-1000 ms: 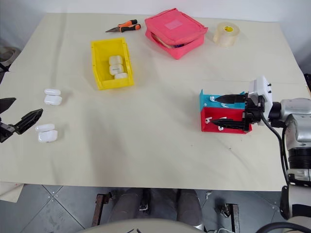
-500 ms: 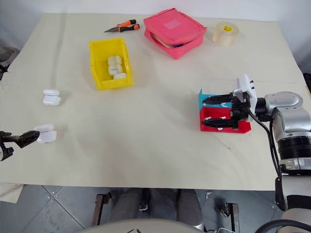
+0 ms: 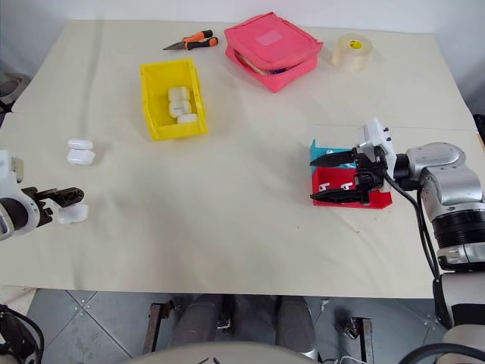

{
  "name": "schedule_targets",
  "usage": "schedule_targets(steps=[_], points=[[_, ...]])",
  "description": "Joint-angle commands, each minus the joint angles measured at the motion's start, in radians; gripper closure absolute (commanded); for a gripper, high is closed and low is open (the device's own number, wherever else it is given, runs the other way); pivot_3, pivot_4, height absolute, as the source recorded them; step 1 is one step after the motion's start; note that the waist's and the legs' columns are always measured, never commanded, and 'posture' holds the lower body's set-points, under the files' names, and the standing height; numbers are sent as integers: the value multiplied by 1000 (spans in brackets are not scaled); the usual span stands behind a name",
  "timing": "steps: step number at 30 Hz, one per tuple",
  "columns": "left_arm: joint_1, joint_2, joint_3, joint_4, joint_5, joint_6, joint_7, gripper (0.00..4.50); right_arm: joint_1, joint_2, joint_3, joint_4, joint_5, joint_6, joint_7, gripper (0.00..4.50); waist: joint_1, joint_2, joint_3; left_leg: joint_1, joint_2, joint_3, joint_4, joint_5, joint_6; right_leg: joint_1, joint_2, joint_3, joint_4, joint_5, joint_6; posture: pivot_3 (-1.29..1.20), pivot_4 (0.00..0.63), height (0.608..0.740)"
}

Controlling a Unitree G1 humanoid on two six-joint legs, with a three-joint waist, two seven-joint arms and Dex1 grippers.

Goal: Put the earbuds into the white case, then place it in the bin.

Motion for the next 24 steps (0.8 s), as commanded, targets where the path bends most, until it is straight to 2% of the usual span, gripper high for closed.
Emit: schedule_targets(steps=[1,4,6,11,15,24], points=[[33,92,31,13,-213,-1,154,37,16,-32,-26,-19,22,-9,80,0,-1,0,0,0,0,0,0,0,0,0,0,1,0,0,0,0,150,740],[231,288,-22,10,-595,-205,313,37,22,-35,-30,-17,20,-7,80,0,-9,0,0,0,1,0,0,-1,-1,-1,-1,4,0,0,0,0,150,740],[340,374,-18,-9,-682,-273,315,37,21,-31,-27,-7,14,-13,80,0,-11,0,1,0,1,-2,0,-1,-2,-1,-4,7,0,0,-2,0,150,740],[371,423,-98,-24,-689,-394,271,37,-5,3,-18,20,-6,-22,80,0,1,5,3,1,-2,-1,-1,1,-2,1,-11,4,-2,-1,-4,0,150,740],[337,426,-170,-11,-689,-439,264,37,-16,14,-19,28,-13,-23,80,0,1,5,3,1,-2,-1,-1,1,-2,1,-4,4,0,-1,-4,0,150,740],[218,434,-343,90,-689,-453,269,37,11,7,-36,9,-19,-20,80,0,0,5,3,1,0,1,-2,1,-3,0,1,1,-1,-1,-4,0,150,740]])
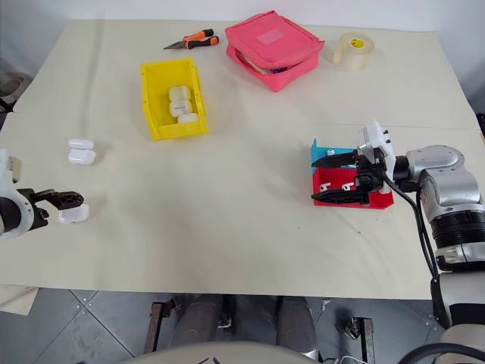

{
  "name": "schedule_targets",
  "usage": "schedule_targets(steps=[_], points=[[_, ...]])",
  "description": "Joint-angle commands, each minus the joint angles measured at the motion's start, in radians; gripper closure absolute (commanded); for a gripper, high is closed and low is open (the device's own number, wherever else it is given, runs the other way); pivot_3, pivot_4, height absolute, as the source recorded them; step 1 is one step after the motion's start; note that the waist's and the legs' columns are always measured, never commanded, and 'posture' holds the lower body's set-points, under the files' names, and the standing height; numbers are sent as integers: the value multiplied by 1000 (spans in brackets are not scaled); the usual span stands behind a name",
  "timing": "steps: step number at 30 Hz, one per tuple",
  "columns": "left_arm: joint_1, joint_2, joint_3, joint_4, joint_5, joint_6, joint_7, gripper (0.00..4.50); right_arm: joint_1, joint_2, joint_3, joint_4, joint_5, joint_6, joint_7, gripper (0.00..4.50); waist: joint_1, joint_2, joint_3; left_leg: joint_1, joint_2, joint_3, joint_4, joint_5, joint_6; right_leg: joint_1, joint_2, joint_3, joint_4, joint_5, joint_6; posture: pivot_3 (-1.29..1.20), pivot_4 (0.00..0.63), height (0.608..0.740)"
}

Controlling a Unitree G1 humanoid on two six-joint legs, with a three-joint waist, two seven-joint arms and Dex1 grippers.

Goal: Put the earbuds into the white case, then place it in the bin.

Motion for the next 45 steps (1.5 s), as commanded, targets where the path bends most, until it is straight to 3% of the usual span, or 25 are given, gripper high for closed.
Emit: schedule_targets(steps=[1,26,41,45], points=[[-42,22,-32,25,-10,-5,7,37,13,-11,-37,-32,4,2,78,0,0,0,0,0,0,0,0,0,0,0,0,0,0,0,0,0,150,740],[-133,23,-188,134,-7,13,-9,37,73,-13,-105,-88,-28,25,71,0,1,0,0,0,0,1,0,0,0,0,1,0,0,0,0,0,150,740],[-253,6,-276,198,120,80,-111,37,109,-24,-141,-126,-36,43,52,0,2,0,0,0,0,1,0,0,0,0,1,0,1,0,0,0,150,740],[-240,8,-272,197,87,77,-84,932,116,-25,-154,-129,-43,45,48,0,2,0,0,0,0,1,0,0,0,0,1,0,1,0,0,0,150,740]])
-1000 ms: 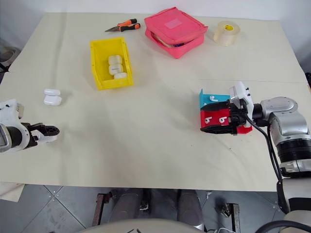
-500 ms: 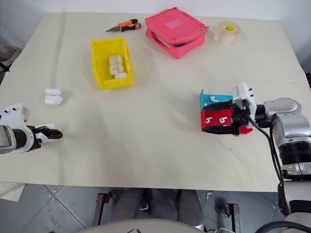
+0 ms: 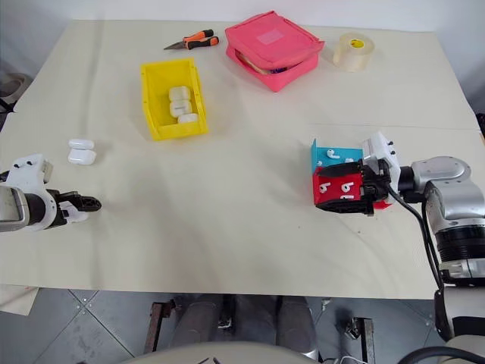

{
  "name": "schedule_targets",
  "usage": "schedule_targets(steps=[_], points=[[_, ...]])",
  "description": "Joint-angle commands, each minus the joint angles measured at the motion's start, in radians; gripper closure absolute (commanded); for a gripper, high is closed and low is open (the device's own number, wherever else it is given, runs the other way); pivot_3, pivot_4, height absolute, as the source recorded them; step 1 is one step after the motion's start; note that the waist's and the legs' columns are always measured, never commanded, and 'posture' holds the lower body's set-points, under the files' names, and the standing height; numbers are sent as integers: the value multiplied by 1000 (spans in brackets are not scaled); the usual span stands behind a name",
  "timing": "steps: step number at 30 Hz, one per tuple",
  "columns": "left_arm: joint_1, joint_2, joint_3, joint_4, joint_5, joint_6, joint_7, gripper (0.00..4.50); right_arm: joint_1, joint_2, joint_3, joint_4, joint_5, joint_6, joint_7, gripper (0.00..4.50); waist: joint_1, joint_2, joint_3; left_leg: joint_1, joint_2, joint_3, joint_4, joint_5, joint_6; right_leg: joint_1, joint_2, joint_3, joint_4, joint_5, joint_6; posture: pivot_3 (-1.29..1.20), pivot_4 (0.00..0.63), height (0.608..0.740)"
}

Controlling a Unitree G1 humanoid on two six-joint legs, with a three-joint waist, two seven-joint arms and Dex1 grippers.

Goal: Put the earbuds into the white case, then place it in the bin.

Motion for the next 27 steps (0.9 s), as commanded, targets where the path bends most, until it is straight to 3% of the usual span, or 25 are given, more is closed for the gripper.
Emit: schedule_targets(steps=[1,3,6,13,20,27], points=[[7,10,7,-1,-26,4,17,1246,0,-21,-40,-22,-1,5,48,0,0,0,0,0,0,0,0,0,0,0,0,0,0,0,0,0,150,740],[13,14,9,-7,-40,0,25,1692,-1,-20,-43,-19,-5,3,46,0,0,0,0,0,0,0,0,0,0,0,0,0,0,0,0,0,150,740],[-4,8,27,-52,31,-13,-17,1691,-7,-20,-49,-14,-12,3,35,0,0,0,0,0,0,0,0,0,0,0,0,0,0,0,0,0,150,740],[-169,-106,-47,-347,635,-341,-646,1691,-2,-42,-110,-59,-12,46,-26,0,23,0,0,-1,-2,3,0,1,1,0,0,-1,-2,1,2,0,150,740],[-359,-403,-248,-250,1074,-773,-1232,1691,157,-82,-260,-251,6,119,-176,0,33,0,0,-3,-4,8,0,1,1,0,2,-3,-3,1,2,0,150,740],[-501,-750,-328,50,1266,-1123,-1677,1691,354,-86,-436,-463,2,211,-381,0,30,0,0,-3,-3,13,1,2,2,0,3,-3,-2,2,3,0,150,740]])
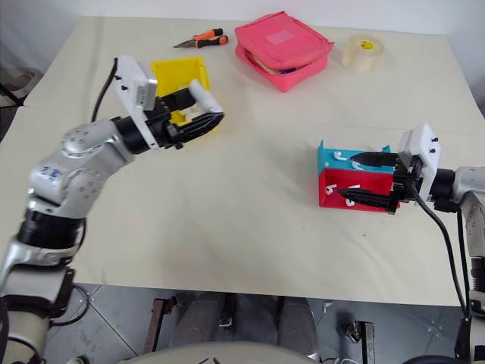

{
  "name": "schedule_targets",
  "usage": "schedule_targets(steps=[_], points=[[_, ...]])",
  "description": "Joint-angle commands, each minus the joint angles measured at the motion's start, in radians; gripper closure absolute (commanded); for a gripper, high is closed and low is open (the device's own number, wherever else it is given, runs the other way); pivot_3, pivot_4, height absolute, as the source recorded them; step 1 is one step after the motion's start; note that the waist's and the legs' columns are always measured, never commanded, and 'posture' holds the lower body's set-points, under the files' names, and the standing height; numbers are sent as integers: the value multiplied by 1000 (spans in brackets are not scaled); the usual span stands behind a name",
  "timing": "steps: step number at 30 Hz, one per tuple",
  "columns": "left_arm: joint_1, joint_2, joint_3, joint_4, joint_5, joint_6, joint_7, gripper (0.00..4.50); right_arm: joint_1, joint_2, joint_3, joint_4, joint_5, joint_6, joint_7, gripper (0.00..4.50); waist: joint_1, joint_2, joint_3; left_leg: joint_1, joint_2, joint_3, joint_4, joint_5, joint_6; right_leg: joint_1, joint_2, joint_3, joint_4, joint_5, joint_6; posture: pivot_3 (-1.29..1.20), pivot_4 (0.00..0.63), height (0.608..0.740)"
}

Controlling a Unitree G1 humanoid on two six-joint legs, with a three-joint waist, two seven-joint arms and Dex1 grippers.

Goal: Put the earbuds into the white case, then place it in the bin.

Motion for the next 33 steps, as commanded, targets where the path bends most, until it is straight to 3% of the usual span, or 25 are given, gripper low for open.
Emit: schedule_targets(steps=[1,6,12,20,24,31,33], points=[[-52,-109,-19,121,77,-188,-236,1691,88,-25,-114,-133,5,54,-100,0,2,0,0,0,0,0,0,0,0,0,0,0,0,0,0,0,150,740],[-95,-255,-10,291,96,-309,-512,1691,244,-78,-190,-323,-50,194,-230,0,1,0,0,0,0,0,0,1,1,0,-1,-1,0,0,1,0,150,740],[-92,-336,-7,378,126,-377,-712,1691,305,-156,-201,-482,-75,345,-298,0,-1,0,0,0,2,-3,0,1,3,0,-2,0,1,0,1,0,150,740],[-40,-390,-5,394,190,-368,-738,1691,222,-302,-56,-470,-94,440,-282,0,0,0,0,0,2,-12,0,2,5,1,-4,-1,0,1,2,0,150,740],[3,-413,-11,351,211,-324,-698,1691,164,-342,56,-434,-120,429,-255,906,-2,0,0,-1,1,-13,0,2,5,1,-4,-2,0,1,2,0,150,740],[59,-430,-19,264,239,-262,-639,1691,55,-357,227,-390,-196,309,-190,906,-2,0,0,-2,1,-13,1,2,5,1,-4,-2,0,1,2,0,150,740],[67,-437,-18,250,243,-258,-620,1691,19,-350,274,-359,-230,283,-184,1270,-3,0,0,-2,1,-14,1,2,5,1,-4,-2,0,1,2,0,150,740]])
